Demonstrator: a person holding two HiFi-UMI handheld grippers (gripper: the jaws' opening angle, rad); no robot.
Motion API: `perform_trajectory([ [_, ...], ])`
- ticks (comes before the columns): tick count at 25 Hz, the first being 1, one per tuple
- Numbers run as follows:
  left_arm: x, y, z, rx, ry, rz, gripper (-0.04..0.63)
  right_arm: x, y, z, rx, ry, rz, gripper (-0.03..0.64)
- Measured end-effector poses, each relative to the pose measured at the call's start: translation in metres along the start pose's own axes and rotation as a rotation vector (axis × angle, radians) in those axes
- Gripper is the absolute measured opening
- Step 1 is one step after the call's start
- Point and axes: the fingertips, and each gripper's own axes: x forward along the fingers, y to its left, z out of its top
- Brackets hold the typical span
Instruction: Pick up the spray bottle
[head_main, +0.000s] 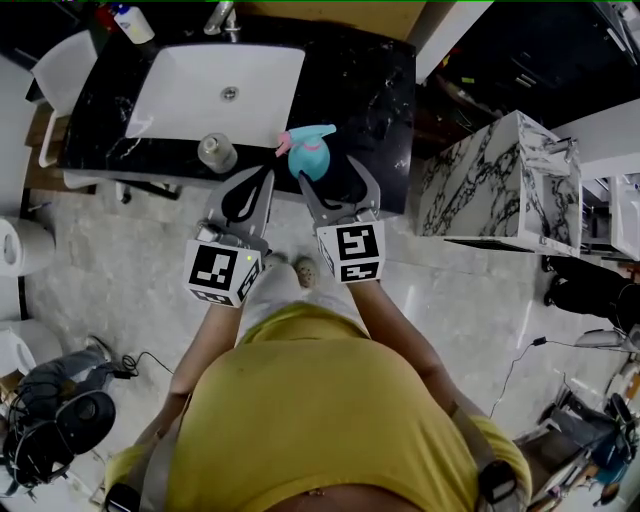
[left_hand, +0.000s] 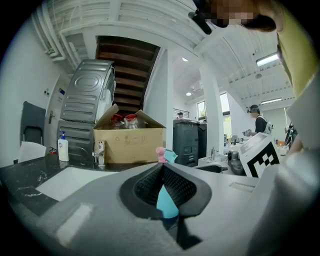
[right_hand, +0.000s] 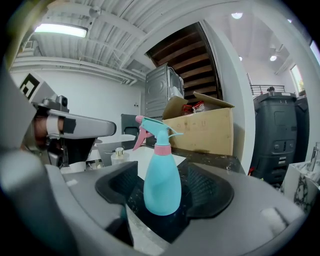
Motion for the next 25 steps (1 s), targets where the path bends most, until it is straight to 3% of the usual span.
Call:
perform_trajectory([
  [12,0.016,0.011,0.009,0.024,0.010,-0.093,0.005,0.019,0.005,-0.002,0.012,0.062,-0.050,0.318],
  [25,0.022,0.028,0.003,0.002,0.031,-0.159,0.005,0.061,0.004,-0.039,0.035,0.168,-0.106,0.399],
])
